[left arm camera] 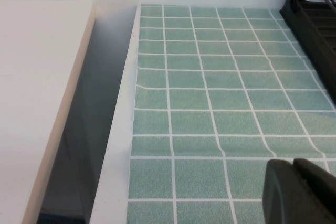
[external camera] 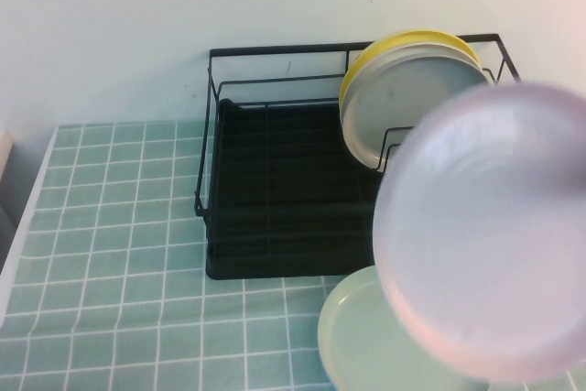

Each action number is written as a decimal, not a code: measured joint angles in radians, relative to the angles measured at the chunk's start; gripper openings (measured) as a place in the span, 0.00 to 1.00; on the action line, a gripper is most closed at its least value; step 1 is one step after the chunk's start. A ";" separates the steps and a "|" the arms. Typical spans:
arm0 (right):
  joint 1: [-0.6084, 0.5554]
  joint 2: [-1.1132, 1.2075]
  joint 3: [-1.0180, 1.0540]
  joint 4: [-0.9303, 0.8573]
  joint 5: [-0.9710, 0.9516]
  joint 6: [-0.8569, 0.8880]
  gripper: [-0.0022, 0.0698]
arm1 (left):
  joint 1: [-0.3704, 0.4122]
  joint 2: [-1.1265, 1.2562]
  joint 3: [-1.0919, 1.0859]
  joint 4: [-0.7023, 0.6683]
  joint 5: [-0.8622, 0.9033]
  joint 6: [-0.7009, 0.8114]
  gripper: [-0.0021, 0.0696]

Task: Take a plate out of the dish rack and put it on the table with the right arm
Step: Place the plate from the table

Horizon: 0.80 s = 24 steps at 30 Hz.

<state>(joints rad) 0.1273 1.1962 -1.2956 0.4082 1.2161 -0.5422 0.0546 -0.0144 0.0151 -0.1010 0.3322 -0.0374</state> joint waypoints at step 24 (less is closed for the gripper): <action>0.000 0.202 0.615 0.192 -0.528 0.059 0.05 | 0.000 0.000 0.000 0.000 0.000 0.000 0.02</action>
<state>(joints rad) 0.1273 1.3987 -0.6805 0.5998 0.6886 -0.4828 0.0546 -0.0144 0.0151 -0.1010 0.3322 -0.0374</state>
